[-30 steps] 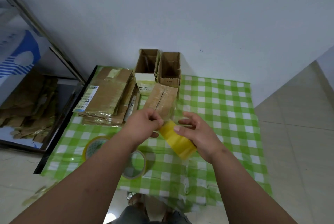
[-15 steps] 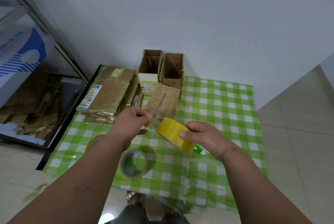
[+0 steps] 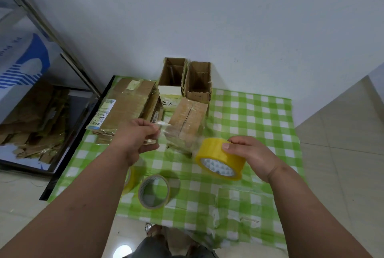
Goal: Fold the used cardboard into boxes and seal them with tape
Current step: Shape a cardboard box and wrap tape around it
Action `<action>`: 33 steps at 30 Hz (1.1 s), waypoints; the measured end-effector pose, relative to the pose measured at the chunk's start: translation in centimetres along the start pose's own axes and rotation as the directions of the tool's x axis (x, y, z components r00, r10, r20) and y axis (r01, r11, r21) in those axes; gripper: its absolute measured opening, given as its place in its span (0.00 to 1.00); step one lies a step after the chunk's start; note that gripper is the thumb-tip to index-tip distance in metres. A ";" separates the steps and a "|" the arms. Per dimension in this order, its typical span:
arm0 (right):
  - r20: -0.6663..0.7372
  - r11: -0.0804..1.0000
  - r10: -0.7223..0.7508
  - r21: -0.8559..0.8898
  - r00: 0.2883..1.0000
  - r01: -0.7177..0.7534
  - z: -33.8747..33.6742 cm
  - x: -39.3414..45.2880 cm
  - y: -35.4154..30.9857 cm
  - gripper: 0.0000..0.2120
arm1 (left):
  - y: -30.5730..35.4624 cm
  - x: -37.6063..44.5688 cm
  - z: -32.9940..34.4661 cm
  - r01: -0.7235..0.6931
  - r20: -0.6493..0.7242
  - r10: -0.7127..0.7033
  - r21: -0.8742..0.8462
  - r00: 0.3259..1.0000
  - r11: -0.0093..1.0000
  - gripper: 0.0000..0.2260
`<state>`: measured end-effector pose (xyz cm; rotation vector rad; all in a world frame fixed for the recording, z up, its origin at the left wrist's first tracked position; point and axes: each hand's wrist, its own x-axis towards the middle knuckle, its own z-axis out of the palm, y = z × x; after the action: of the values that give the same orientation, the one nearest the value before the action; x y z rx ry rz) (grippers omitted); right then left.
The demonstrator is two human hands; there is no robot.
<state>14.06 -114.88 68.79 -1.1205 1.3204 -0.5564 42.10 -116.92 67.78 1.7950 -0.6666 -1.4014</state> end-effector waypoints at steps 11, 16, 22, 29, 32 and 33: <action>-0.120 0.913 -0.059 -0.409 0.991 0.005 -0.1 1.5 1.3 0.23 | 0.1 2.9 -1.5 0.035 -0.006 -0.034 0.040 0.999 0.999 0.04; -0.139 0.897 0.031 -0.433 0.990 -0.089 0.2 2.0 1.5 0.23 | -0.1 3.7 -1.2 0.065 -0.011 -0.065 0.090 0.998 0.994 0.05; -0.184 0.862 0.075 -0.483 0.980 -0.156 0.5 3.3 1.2 0.21 | -0.9 4.6 -0.9 0.109 0.001 -0.109 0.070 0.994 0.992 0.05; -0.225 0.826 0.092 -0.527 0.970 -0.200 1.4 4.3 1.2 0.15 | -1.6 5.6 -0.4 0.130 -0.021 -0.128 0.086 0.992 0.988 0.04; -0.238 0.766 0.113 -0.598 0.965 -0.237 2.0 4.8 1.5 0.13 | -2.1 5.9 -0.2 0.163 -0.013 -0.162 0.082 0.987 0.983 0.07; -0.241 0.752 0.117 -0.612 0.963 -0.244 2.3 4.9 1.5 0.11 | -2.2 6.0 -0.1 0.170 -0.008 -0.169 0.081 0.986 0.982 0.09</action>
<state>16.93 -117.72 64.86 -1.4891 1.8418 -0.0442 43.68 -120.25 62.58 1.9552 -0.5892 -1.5038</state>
